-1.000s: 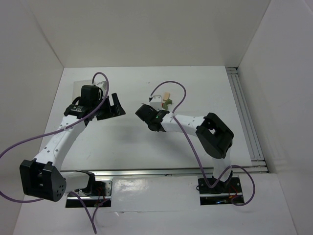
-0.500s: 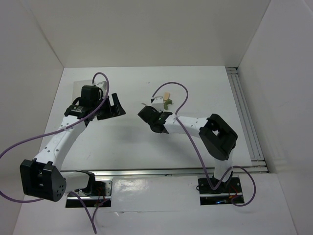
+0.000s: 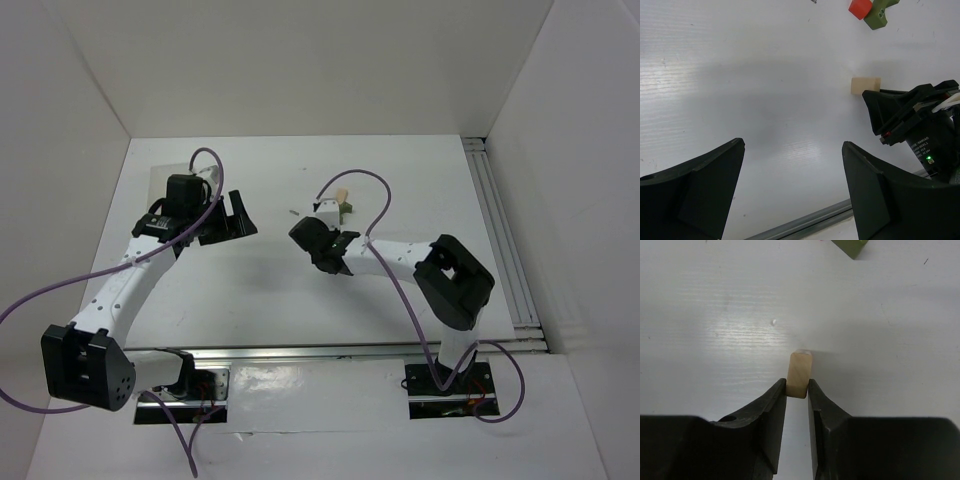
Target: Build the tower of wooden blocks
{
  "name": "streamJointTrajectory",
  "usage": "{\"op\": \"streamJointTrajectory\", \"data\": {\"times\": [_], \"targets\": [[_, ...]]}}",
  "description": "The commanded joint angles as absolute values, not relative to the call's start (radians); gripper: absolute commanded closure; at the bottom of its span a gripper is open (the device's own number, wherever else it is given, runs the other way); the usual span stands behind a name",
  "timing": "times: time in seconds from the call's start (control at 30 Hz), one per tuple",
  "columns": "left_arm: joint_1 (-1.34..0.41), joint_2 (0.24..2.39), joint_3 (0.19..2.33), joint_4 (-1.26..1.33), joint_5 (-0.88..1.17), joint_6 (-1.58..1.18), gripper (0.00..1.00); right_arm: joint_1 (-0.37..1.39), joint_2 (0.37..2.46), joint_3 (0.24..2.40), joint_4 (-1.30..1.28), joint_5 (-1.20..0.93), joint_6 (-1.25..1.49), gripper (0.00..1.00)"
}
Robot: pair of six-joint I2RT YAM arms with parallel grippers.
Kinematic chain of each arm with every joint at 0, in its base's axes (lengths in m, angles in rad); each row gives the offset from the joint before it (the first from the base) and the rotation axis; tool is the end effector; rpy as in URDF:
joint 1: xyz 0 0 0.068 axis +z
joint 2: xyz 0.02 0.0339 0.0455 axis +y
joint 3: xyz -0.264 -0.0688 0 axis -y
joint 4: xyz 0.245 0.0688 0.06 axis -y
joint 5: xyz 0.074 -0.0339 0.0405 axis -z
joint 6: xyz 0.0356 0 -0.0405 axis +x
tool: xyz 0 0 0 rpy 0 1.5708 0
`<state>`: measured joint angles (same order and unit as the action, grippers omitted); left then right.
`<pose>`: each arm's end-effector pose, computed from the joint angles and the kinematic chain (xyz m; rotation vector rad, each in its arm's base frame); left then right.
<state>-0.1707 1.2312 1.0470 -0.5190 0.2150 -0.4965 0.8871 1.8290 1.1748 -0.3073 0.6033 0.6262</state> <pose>0.2617 -0.0528 0.3062 -0.2621 2.3104 -0.5891 0.2541 0.2799 0.1825 -0.0761 2.3110 -0.0239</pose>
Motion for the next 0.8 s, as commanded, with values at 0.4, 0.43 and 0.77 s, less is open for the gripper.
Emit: {"op": "streamJointTrajectory", "data": {"times": [0.4, 0.43, 0.77], "targets": [[-0.183, 1.246, 1.045, -0.495, 0.222, -0.477, 0.09, 0.871, 1.802, 1.175, -0.301, 0.595, 0.598, 0.29], [-0.183, 1.246, 1.045, -0.495, 0.222, -0.477, 0.09, 0.871, 1.802, 1.175, -0.310, 0.595, 0.589, 0.24], [-0.183, 1.255, 1.063, -0.505, 0.190, -0.468, 0.09, 0.730, 1.819, 1.486, -0.386, 0.500, 0.468, 0.11]]}}
